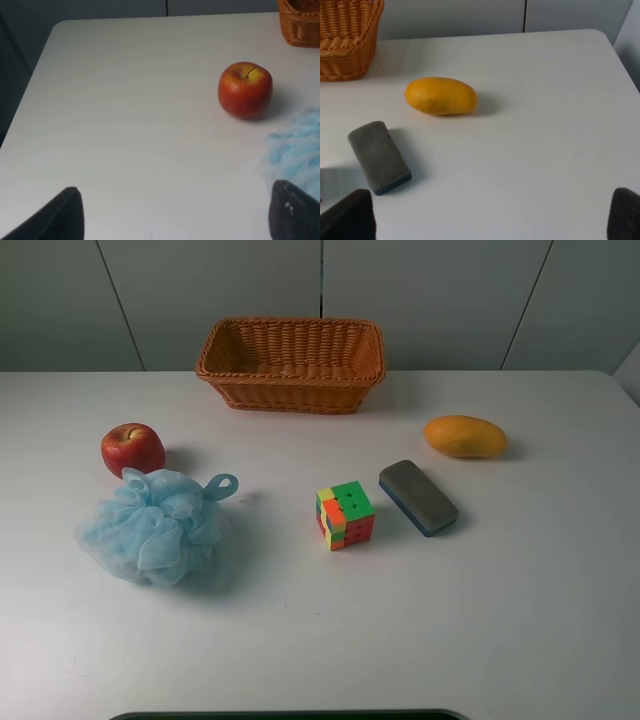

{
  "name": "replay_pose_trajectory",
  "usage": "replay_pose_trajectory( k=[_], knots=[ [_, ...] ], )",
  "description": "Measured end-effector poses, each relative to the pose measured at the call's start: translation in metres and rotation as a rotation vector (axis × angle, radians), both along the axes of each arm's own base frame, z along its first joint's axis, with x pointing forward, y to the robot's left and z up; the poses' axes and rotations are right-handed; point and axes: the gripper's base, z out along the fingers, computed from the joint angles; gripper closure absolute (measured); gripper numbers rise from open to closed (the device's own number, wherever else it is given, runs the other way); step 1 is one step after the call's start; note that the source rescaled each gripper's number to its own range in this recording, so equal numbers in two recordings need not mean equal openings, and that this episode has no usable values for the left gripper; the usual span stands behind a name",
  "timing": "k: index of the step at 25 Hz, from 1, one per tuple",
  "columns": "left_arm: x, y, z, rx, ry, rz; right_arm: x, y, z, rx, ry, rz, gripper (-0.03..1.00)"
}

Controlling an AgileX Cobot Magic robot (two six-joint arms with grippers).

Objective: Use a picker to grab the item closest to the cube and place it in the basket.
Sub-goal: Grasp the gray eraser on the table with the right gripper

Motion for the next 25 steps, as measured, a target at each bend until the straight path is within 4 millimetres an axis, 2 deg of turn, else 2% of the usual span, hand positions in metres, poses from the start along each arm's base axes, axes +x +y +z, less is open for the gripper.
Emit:
replay_pose_trajectory(
  k=[17, 21, 25],
  knots=[
    [0.000, 0.000, 0.000, 0.000, 0.000, 0.000, -0.001, 0.000, 0.001, 0.000, 0.001, 0.000, -0.03],
    [0.000, 0.000, 0.000, 0.000, 0.000, 0.000, 0.006, 0.000, 0.024, -0.030, 0.047, 0.022, -0.03],
    [0.000, 0.000, 0.000, 0.000, 0.000, 0.000, 0.040, 0.003, 0.056, -0.073, 0.156, 0.124, -0.03]
  ],
)
